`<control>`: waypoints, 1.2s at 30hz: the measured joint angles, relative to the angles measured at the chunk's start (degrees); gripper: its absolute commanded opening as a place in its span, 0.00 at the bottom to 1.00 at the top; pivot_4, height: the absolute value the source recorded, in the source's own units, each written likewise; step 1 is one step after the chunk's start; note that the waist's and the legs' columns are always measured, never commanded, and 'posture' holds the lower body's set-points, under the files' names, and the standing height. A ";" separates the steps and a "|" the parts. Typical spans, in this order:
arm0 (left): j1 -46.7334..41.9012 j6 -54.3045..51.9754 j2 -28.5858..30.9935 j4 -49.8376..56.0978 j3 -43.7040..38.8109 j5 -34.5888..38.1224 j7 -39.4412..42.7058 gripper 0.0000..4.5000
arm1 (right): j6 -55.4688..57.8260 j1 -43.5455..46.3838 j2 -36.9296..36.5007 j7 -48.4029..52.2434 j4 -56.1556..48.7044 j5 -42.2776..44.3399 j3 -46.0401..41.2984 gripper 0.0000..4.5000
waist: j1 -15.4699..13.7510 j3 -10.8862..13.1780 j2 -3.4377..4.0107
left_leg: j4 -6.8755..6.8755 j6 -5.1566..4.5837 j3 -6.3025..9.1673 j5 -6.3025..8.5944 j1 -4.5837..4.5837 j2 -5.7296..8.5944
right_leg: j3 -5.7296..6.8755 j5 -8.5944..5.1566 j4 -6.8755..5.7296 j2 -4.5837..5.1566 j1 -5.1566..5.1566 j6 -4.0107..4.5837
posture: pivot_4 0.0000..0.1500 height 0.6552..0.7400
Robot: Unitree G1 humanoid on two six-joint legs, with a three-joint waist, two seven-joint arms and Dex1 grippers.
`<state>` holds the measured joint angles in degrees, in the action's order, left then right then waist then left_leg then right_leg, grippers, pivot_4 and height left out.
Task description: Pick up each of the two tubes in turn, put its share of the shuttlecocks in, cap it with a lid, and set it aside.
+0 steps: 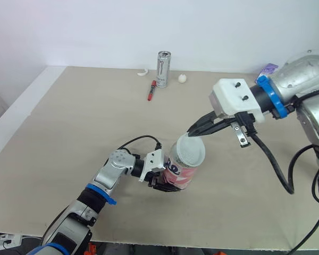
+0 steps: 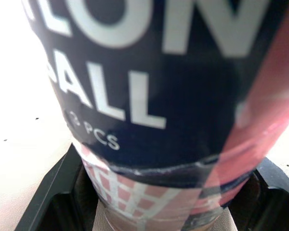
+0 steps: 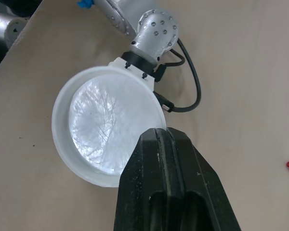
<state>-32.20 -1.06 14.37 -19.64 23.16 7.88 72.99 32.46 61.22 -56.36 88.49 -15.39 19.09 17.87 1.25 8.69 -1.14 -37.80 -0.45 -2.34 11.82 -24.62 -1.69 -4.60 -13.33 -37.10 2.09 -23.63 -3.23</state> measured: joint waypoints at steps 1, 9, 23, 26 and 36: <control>0.00 0.00 0.00 0.00 0.00 0.00 0.00 0.66 | -0.14 -0.04 0.00 0.00 0.00 -0.17 0.00 0.02 | 0.00 0.00 0.00 | 0.00 0.00 0.00 0.00 0.00 0.00 | 0.00 0.00 0.00 0.00 0.00 0.00 | 1.00 1.00; 0.00 -0.01 -0.01 0.00 0.00 0.00 -0.03 0.66 | -1.89 -0.98 0.25 0.05 -0.01 -1.35 0.29 0.02 | 0.00 0.00 0.00 | 0.00 0.00 0.00 0.00 0.00 0.00 | 0.00 -0.01 0.00 0.00 0.00 -0.01 | 1.00 1.00; 0.01 -0.17 -0.12 -0.01 0.00 0.03 -0.06 0.66 | -5.21 -2.06 1.43 0.09 0.30 -3.92 1.98 0.02 | 0.00 0.00 -0.01 | 0.00 0.00 0.00 0.00 -0.01 0.02 | 0.00 -0.01 0.00 0.01 -0.01 -0.02 | 1.00 1.00; 0.01 -0.40 -0.13 0.03 -0.01 0.05 -0.10 0.66 | -5.78 -2.31 1.66 0.09 0.49 -4.67 2.01 0.02 | 0.00 0.00 -0.01 | 0.00 0.00 0.01 0.00 -0.01 0.01 | 0.00 -0.01 0.00 0.01 0.00 -0.02 | 1.00 1.00; 0.01 -0.73 -0.18 0.02 -0.14 0.17 -0.17 0.66 | -4.63 -2.94 1.66 0.59 0.81 -4.69 2.36 0.43 | 0.00 0.00 -0.01 | 0.00 0.00 0.00 0.00 -0.01 0.01 | 0.00 -0.01 0.00 0.01 -0.01 -0.01 | 1.00 1.00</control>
<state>-32.19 -1.79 14.20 -19.62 23.02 8.05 72.82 27.84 58.29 -54.70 89.08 -14.58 14.41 20.23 1.25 8.69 -1.15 -37.80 -0.45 -2.34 11.82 -24.62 -1.68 -4.60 -13.34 -37.10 2.10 -23.64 -3.24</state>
